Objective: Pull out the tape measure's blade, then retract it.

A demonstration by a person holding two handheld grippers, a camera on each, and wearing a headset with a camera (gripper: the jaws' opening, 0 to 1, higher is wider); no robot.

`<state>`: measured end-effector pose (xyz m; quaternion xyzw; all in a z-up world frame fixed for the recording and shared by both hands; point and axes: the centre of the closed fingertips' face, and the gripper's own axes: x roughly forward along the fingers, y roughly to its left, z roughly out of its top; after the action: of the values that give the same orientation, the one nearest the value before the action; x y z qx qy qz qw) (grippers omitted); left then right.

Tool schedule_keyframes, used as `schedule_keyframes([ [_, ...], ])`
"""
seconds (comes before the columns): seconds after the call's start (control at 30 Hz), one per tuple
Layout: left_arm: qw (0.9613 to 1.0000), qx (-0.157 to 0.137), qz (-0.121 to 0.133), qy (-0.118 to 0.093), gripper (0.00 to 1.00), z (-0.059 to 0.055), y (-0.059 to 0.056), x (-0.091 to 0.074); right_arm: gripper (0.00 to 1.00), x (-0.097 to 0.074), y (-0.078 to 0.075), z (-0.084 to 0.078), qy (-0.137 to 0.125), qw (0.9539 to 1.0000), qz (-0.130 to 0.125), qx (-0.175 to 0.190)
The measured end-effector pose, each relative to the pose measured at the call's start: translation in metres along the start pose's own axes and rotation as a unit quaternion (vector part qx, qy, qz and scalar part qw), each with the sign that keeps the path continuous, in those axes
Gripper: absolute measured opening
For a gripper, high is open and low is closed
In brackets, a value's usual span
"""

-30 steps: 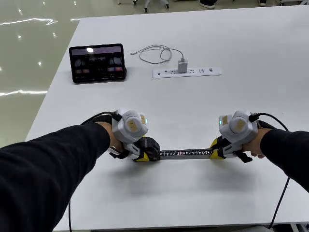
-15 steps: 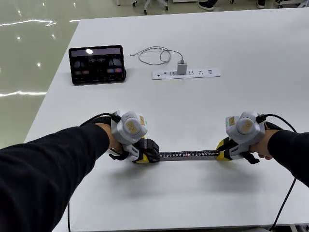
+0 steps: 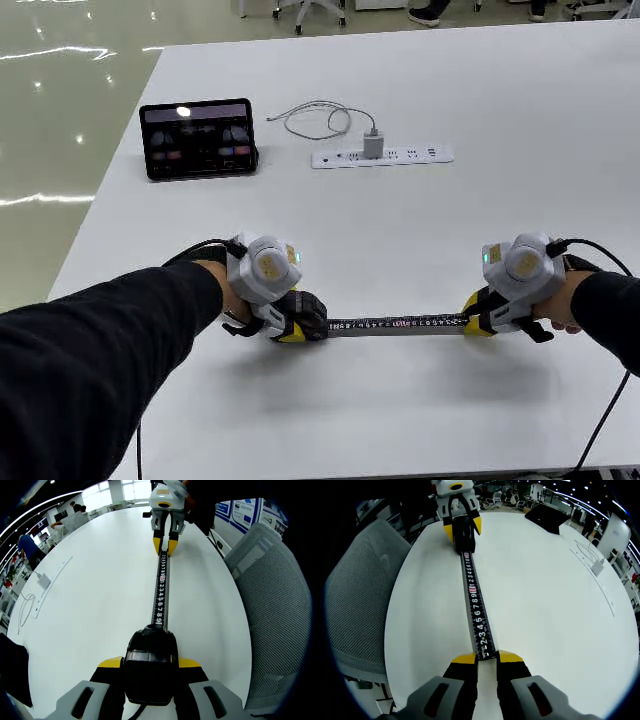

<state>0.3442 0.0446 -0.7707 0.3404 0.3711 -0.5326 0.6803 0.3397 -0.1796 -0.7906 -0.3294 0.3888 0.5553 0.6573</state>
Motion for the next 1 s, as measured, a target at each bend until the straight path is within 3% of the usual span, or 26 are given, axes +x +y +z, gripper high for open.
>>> schedule_keyframes([
  [1.0,1.0,-0.002,0.001,-0.002,0.33,0.0,0.0,0.0,0.09,-0.011,-0.003,-0.015,0.006,0.9999,-0.004,0.015],
])
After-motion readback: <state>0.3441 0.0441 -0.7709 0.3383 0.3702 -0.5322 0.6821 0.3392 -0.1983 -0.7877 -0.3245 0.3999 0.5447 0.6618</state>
